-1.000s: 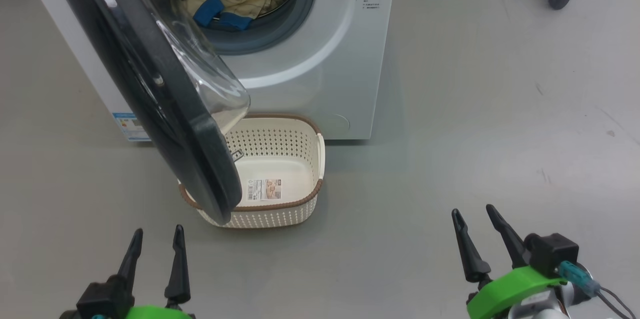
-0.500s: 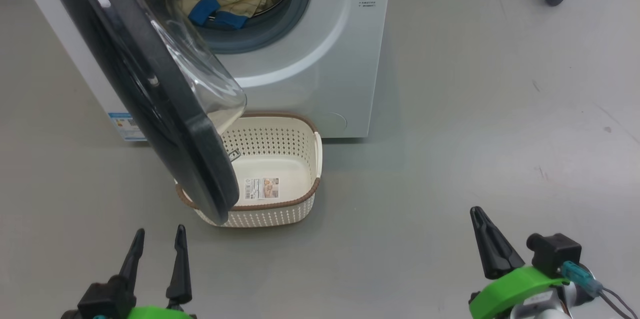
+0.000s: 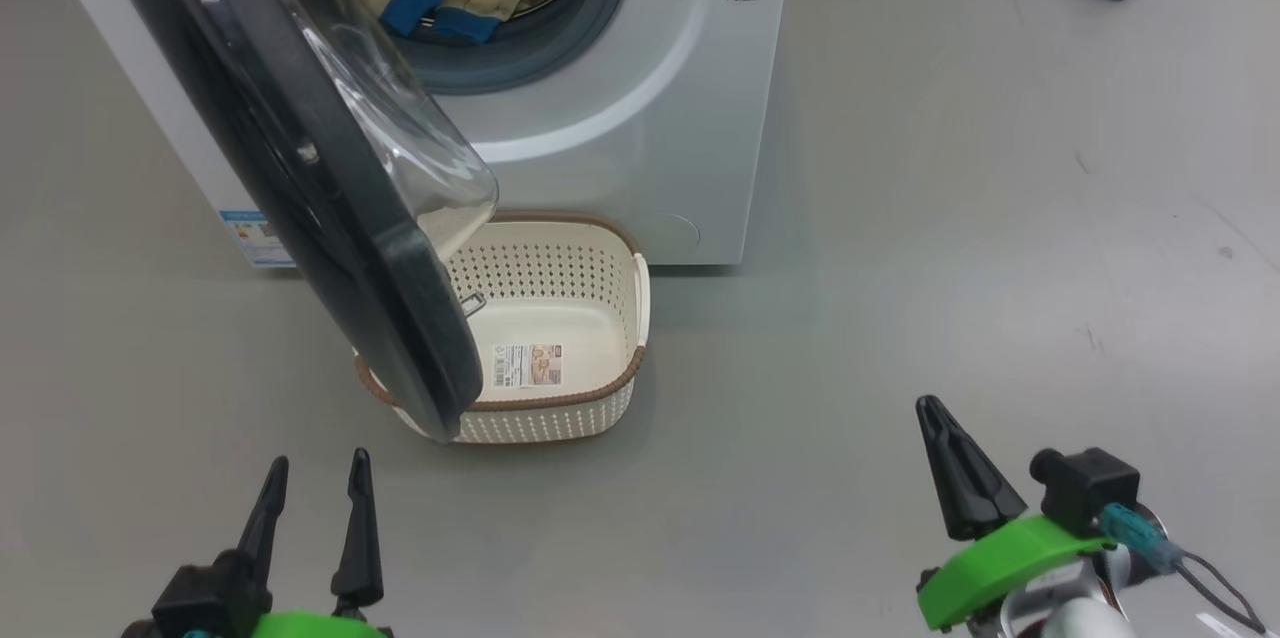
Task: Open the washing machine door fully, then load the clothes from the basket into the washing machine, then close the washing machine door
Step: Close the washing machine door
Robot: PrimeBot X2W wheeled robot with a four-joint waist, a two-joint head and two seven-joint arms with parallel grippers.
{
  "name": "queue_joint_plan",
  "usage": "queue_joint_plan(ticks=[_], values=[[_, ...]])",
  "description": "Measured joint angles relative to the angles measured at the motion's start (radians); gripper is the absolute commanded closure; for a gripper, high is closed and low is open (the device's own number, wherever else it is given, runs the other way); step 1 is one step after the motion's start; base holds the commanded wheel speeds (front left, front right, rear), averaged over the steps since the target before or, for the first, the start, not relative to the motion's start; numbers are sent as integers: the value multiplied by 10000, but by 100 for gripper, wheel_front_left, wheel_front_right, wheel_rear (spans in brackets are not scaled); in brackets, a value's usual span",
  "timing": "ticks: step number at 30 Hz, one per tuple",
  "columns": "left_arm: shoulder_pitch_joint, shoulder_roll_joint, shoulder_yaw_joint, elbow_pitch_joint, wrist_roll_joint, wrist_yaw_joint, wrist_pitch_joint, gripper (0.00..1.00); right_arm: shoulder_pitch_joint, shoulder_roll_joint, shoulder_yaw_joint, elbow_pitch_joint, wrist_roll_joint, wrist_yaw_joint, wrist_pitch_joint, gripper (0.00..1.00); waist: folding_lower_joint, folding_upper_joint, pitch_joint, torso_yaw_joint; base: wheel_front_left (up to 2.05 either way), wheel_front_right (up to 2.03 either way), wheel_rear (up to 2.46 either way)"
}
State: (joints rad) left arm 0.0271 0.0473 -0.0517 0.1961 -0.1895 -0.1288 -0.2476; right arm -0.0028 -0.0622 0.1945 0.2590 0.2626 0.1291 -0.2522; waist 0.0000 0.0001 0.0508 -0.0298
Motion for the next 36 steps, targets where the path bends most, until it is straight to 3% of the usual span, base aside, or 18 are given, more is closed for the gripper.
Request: queue_joint_plan(ticks=[12, 27, 36], values=[[-18, -6, -150, -13, -328, 0, 0, 0, -1729, 15, 1473, -412, 71, 0, 0, 100, 0, 0, 26, 637, 0, 0, 0], [-18, -6, -345, 38, -617, 0, -2, 0, -3966, 10, 4523, -1710, 951, 0, -2, 100, 0, 0, -252, 1983, 0, 0, 0], [-42, -2, -633, 73, -734, 0, -2, 0, -4343, 4, 6090, -2013, 1588, 0, -29, 100, 0, 0, -328, 2807, 0, 0, 0]])
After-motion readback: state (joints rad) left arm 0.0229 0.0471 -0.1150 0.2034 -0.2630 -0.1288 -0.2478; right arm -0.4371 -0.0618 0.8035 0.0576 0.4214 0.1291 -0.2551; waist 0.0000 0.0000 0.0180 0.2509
